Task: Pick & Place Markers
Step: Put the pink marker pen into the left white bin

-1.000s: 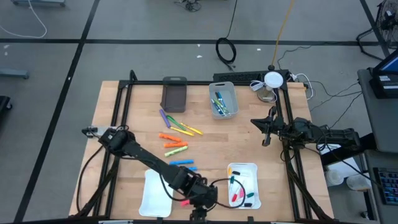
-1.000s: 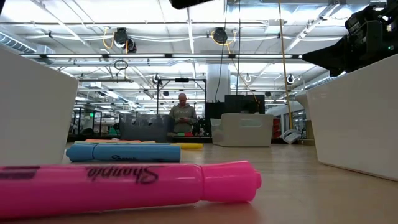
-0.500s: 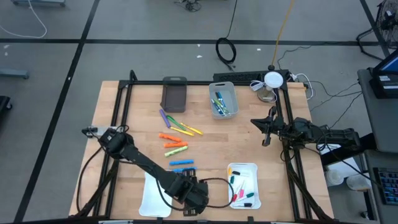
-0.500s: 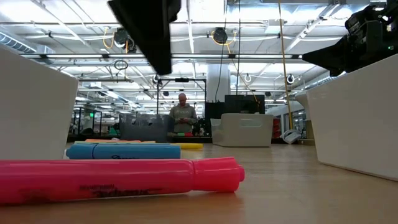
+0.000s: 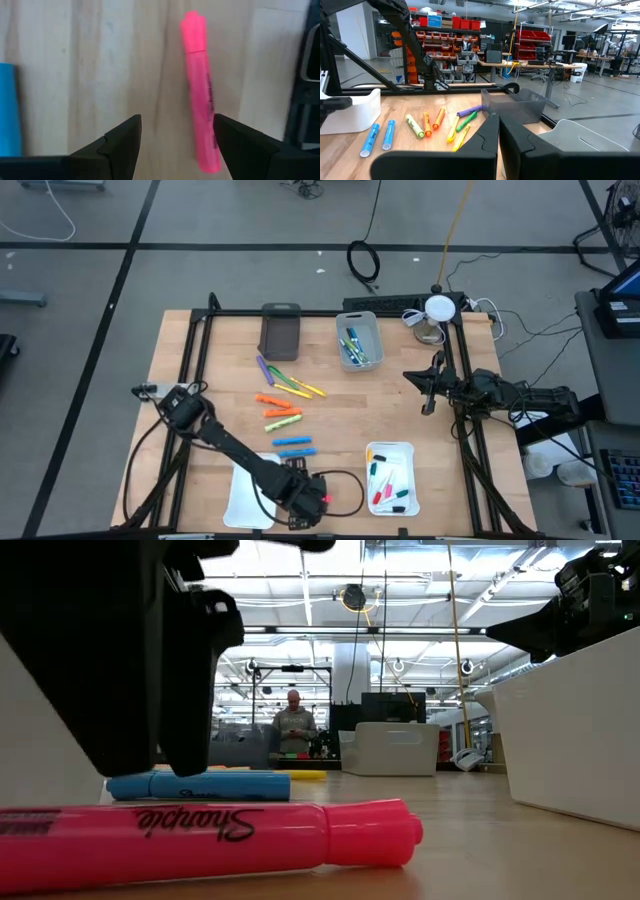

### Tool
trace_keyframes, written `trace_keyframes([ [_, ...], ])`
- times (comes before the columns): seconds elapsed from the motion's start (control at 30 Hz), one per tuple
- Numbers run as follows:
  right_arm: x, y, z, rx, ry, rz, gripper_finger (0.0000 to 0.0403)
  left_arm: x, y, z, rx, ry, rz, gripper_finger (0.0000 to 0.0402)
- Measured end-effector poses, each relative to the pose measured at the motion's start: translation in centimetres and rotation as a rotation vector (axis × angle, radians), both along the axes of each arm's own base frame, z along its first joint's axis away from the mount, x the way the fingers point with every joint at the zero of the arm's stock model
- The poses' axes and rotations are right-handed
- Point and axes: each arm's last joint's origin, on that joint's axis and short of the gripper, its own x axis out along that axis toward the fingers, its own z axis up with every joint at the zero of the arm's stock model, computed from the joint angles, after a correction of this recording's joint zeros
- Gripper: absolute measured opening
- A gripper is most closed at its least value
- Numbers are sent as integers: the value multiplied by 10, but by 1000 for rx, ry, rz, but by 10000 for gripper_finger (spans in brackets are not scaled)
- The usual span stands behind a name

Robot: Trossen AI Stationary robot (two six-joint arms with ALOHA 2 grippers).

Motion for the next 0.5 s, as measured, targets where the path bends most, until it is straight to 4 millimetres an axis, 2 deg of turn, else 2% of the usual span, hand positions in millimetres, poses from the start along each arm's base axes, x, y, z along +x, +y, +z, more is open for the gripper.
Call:
trace_keyframes([
  [0.23, 0, 0, 0, 0, 0, 0, 0, -3, -14, 0, -58, -21, 9, 250],
  [0.5, 0, 0, 0, 0, 0, 0, 0, -4, -15, -10, -28, 6, 5, 250],
])
